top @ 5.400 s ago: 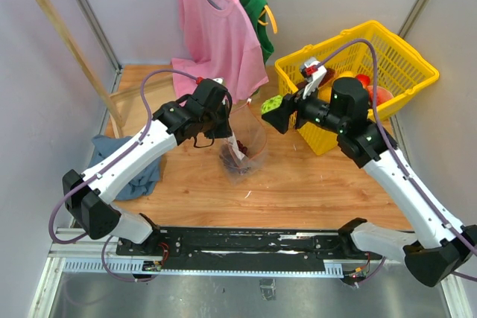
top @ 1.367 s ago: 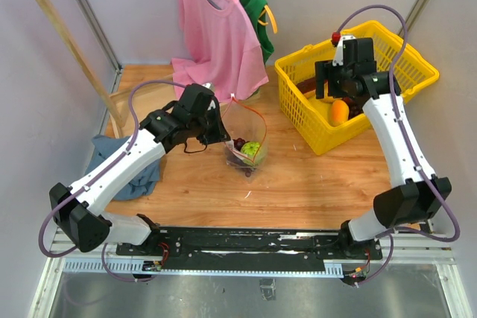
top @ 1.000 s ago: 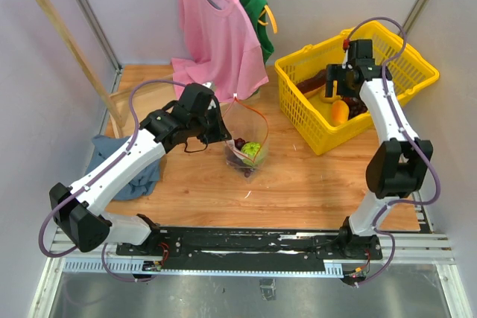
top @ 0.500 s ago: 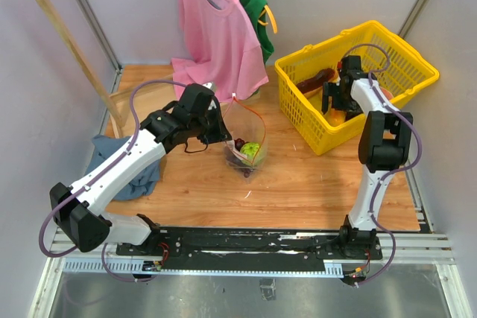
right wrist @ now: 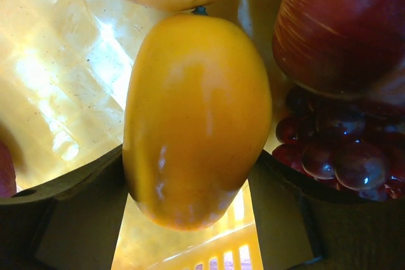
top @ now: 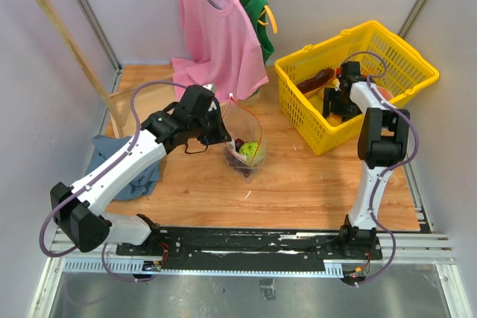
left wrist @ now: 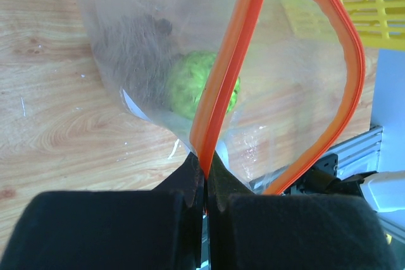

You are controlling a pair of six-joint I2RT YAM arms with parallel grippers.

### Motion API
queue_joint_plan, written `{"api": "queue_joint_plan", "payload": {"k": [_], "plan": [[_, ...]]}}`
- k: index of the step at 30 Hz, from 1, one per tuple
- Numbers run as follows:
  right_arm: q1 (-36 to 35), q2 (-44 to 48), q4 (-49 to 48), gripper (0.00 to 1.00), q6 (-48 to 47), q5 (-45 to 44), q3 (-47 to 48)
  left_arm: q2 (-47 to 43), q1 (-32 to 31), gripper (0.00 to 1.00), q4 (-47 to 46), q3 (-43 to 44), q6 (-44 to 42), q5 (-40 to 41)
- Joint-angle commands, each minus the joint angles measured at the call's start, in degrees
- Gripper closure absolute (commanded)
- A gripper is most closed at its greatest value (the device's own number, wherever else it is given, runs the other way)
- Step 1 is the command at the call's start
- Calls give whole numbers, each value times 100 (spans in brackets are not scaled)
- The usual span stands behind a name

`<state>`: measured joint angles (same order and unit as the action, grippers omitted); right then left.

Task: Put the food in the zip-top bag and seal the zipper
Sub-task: Pick up the fake fruit from the bin.

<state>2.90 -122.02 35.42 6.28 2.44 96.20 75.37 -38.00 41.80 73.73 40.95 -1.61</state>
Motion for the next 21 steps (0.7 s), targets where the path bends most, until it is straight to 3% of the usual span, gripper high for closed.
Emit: {"api": "queue_joint_plan", "payload": {"k": [1,4,12,21], "plan": [[71,118,-254,35,33,106,-186,-167,29,100,-135,-85,-26,31],[71,263,-281,58,52,131,-278,-179,29,100,-129,-92,-10,20],[54,1339,-599,78,187,373,-790,-227,29,100,-175,-165,0,40],[-42,2644,-545,82,360,608,-1073,-212,29,100,-179,-106,3,8]]}}
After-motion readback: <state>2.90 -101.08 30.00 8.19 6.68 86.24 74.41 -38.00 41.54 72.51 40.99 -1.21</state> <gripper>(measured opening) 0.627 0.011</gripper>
